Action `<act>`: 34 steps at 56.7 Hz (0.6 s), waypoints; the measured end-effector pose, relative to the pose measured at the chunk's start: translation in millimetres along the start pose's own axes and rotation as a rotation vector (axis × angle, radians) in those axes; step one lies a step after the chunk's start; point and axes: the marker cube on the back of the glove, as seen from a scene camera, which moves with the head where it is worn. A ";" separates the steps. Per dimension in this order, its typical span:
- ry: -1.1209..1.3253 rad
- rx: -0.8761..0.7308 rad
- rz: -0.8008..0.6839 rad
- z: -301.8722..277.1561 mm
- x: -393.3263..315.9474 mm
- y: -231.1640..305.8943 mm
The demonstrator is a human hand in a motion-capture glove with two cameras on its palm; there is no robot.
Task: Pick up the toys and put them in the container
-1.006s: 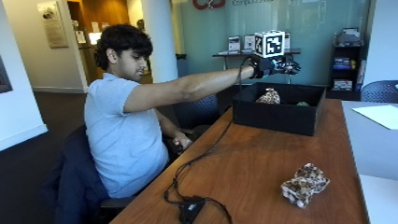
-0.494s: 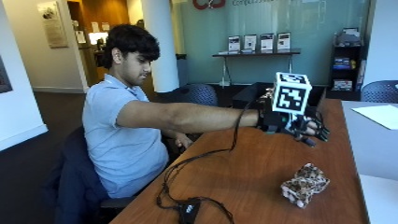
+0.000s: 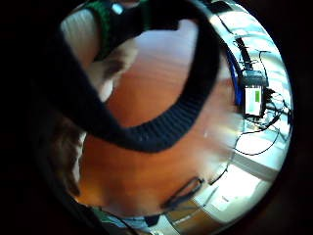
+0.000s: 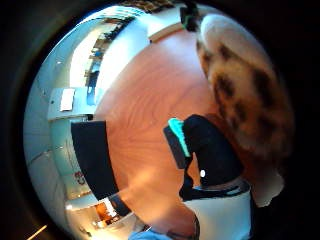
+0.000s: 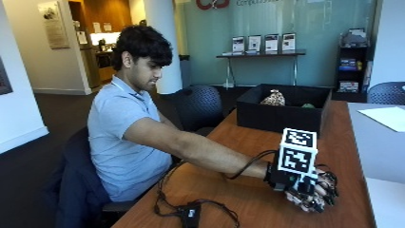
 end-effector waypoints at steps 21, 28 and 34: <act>0.103 0.105 -0.072 -10.6 -18.2 1.8; 0.041 0.135 -0.100 -36.7 -44.2 6.2; 0.015 0.154 -0.126 -63.6 -81.2 13.2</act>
